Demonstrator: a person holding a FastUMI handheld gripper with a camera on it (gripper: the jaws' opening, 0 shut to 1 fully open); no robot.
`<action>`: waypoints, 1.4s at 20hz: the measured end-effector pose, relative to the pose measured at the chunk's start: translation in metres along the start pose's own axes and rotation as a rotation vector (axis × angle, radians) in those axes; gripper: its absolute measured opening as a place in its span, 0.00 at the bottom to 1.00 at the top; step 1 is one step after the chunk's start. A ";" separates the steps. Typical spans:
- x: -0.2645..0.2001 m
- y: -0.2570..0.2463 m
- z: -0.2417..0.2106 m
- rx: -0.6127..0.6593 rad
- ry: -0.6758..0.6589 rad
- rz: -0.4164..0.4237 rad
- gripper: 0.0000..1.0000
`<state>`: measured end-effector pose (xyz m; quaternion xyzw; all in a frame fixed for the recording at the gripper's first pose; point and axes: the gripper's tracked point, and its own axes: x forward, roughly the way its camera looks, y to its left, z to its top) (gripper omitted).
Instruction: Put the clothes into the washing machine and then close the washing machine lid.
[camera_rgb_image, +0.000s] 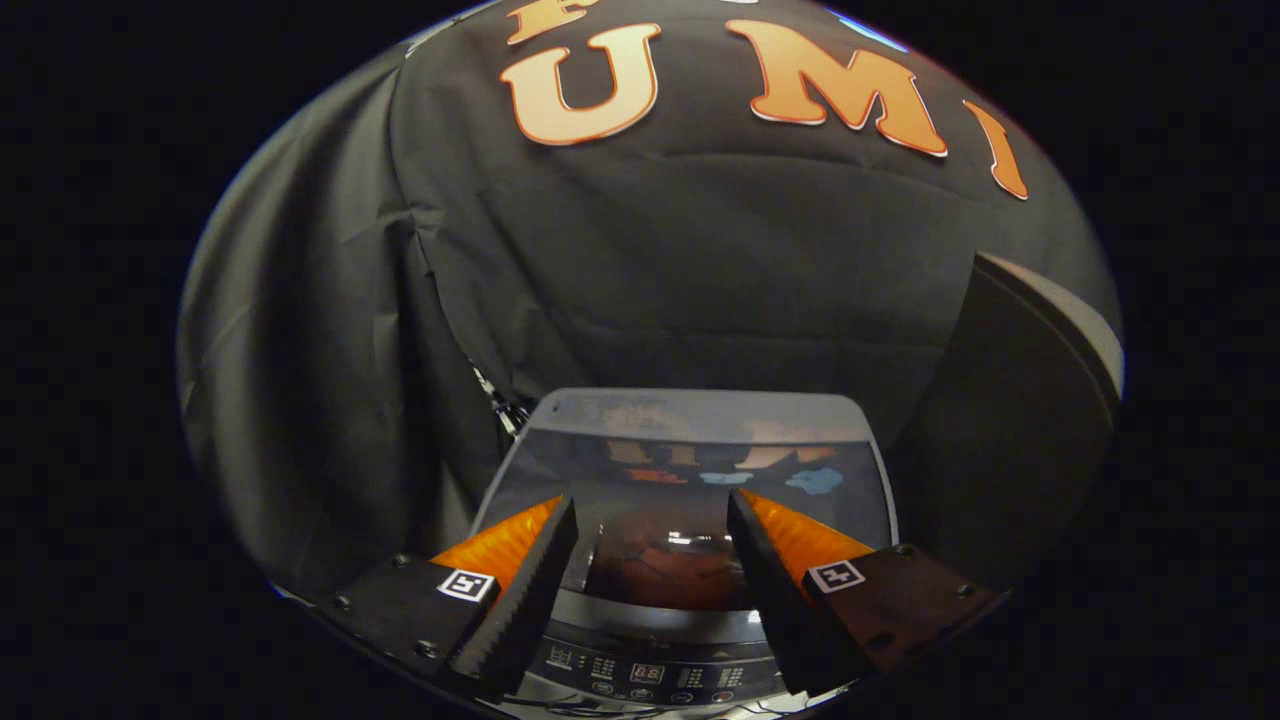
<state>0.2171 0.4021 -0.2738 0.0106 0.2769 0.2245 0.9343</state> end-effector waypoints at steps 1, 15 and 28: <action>-0.011 -0.001 0.019 -0.006 -0.034 0.004 0.98; -0.264 -0.123 0.175 -0.006 -0.406 -0.148 0.97; -0.435 -0.251 0.169 -0.040 -0.593 -0.396 0.97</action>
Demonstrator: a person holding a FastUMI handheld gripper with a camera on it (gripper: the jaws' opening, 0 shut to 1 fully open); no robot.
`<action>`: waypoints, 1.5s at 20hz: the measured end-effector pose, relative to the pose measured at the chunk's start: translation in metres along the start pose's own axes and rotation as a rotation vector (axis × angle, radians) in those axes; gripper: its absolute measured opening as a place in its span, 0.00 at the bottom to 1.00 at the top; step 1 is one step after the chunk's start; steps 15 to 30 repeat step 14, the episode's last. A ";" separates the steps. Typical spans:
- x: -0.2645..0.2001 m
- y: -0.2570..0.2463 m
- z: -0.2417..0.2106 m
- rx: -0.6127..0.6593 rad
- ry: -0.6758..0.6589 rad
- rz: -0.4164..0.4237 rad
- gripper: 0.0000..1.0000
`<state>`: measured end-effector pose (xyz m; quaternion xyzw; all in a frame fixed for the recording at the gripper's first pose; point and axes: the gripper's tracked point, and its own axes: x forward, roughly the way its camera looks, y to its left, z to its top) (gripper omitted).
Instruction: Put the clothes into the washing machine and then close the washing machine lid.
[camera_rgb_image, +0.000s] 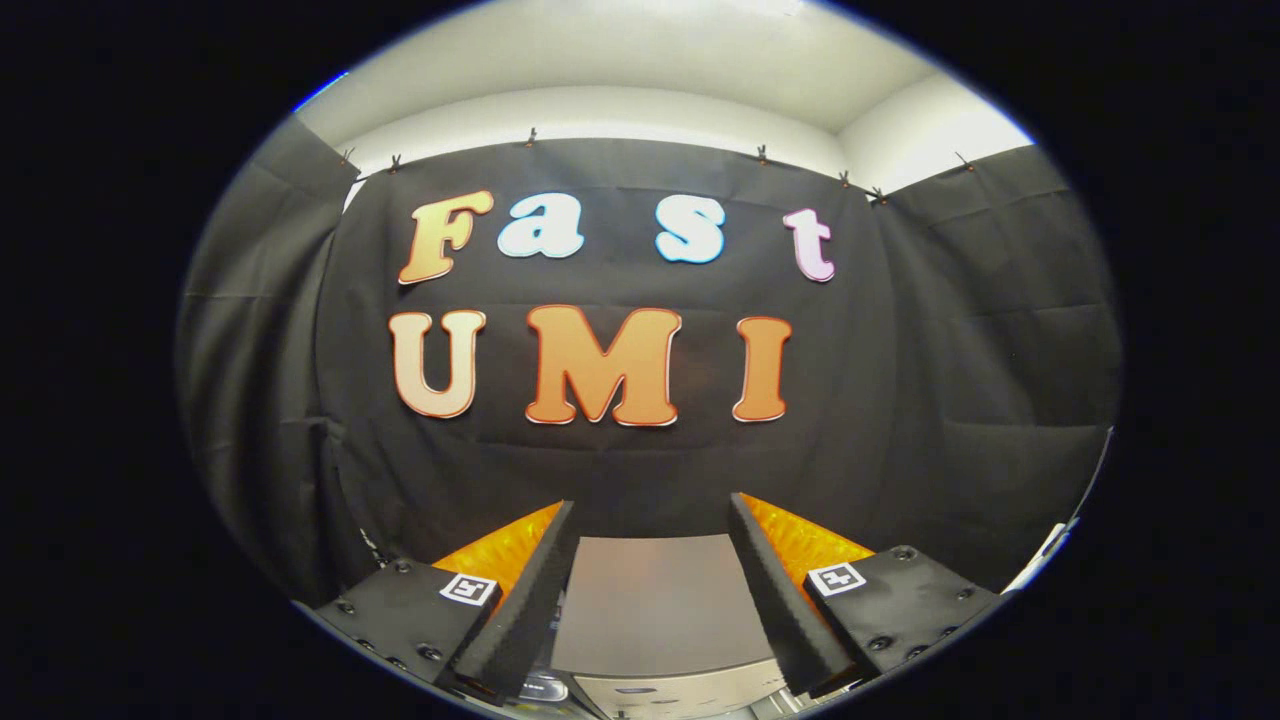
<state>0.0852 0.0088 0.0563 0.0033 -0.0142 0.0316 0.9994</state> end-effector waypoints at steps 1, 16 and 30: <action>-0.002 -0.004 0.001 0.003 -0.003 -0.004 0.97; 0.013 0.005 -0.012 0.021 0.008 -0.003 0.97; 0.013 0.005 -0.012 0.021 0.008 -0.003 0.97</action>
